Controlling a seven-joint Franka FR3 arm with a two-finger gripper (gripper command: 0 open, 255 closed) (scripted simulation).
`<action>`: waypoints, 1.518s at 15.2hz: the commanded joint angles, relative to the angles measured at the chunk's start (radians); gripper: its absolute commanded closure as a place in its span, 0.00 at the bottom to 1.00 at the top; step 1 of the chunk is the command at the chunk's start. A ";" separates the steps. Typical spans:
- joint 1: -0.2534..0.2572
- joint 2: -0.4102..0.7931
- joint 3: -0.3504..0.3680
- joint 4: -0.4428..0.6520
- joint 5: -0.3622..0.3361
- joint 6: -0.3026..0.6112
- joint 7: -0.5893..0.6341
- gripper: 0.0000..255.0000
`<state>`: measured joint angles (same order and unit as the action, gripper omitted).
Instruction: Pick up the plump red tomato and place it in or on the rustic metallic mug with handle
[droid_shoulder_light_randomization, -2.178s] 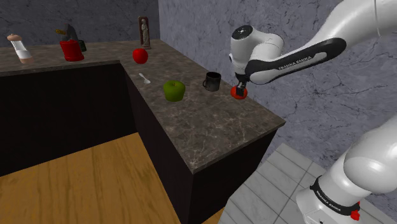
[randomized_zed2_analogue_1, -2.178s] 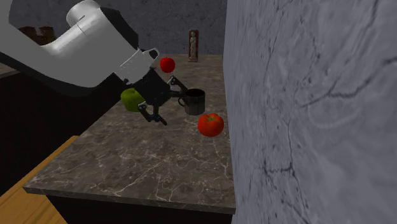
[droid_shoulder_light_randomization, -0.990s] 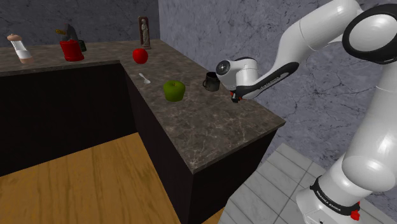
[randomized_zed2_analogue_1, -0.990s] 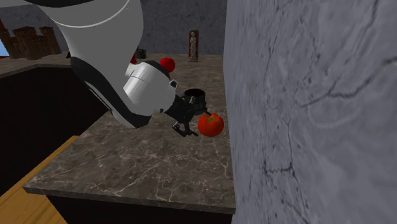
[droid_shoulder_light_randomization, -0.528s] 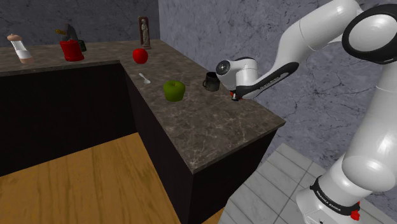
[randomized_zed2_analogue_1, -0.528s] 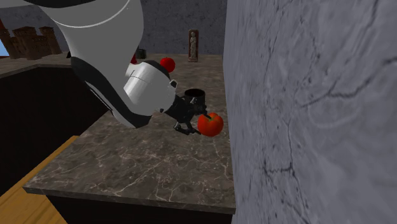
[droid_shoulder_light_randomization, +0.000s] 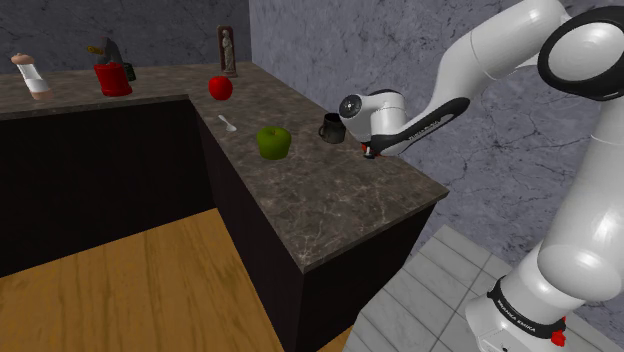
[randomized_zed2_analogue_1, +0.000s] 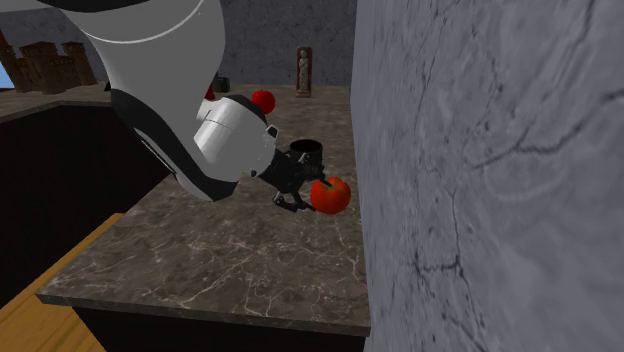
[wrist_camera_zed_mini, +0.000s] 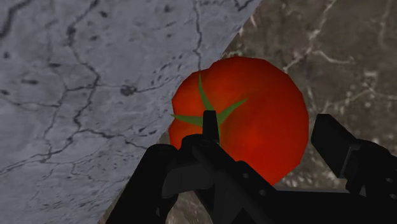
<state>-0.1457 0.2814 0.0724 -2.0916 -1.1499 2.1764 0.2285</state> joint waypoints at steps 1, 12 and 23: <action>-0.002 -0.008 0.000 -0.001 0.006 -0.004 -0.010 1.00; -0.005 -0.104 0.012 0.013 0.079 -0.057 -0.124 1.00; -0.005 -0.181 0.021 0.052 0.145 -0.120 -0.236 1.00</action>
<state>-0.1492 0.1090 0.0938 -2.0442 -1.0120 2.0622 0.0064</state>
